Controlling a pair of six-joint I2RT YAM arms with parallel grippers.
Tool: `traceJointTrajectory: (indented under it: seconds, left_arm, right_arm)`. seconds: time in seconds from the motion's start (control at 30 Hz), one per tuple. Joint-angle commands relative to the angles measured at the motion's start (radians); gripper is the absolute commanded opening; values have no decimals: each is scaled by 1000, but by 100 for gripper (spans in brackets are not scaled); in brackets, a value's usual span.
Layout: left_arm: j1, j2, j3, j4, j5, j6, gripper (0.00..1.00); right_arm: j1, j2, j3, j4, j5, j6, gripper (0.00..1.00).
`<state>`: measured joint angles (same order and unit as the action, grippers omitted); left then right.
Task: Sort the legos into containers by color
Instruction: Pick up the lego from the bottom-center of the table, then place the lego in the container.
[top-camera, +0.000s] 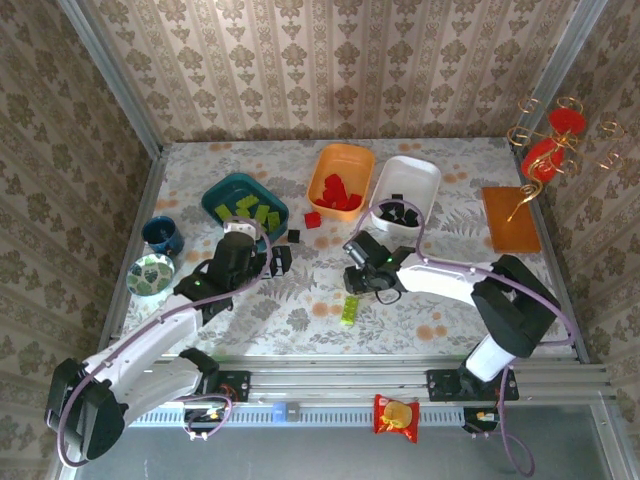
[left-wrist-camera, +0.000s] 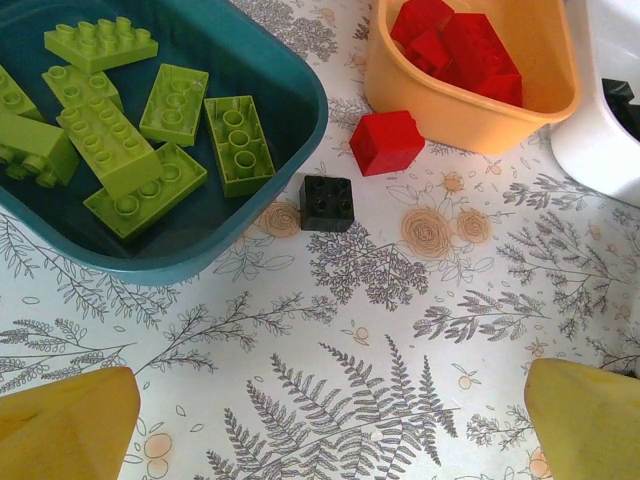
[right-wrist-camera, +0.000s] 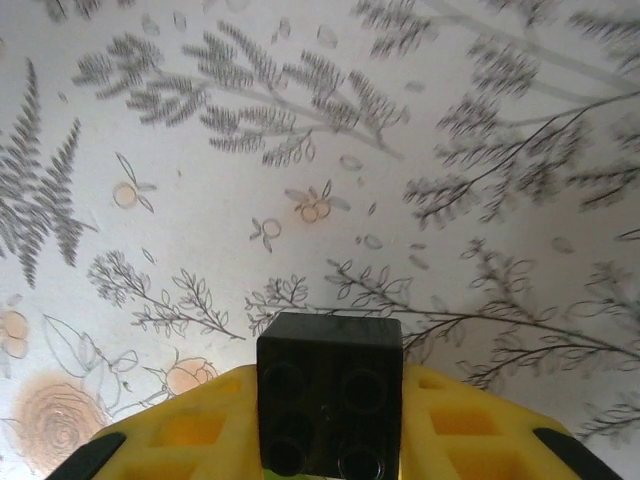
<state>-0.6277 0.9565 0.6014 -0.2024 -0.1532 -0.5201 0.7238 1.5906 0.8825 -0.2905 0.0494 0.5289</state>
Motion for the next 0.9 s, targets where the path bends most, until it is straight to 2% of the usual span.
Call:
traceJointTrajectory:
  seconds: [0.0,0.2,0.4,0.53,0.87]
  left_arm:
    - [-3,4,6,-26,0,-5,100]
    - [-2,5,5,-28,0,-4,100]
    - [0,7,11,-32,11,-8,100]
    - [0,4,12,-45,15,-10,100]
    - [0,3,17,-51,47,-9,100]
  right_arm:
    - [-57,-95,-16,2,22,-11,26]
    - [-195,-252,39,-37,26,-49,25]
    - [-309,-276,144,-46,66,-67,24]
    - [-362,-211,213,-27,112,-52,24]
    - [-486,142,460,-61,148,-14,23]
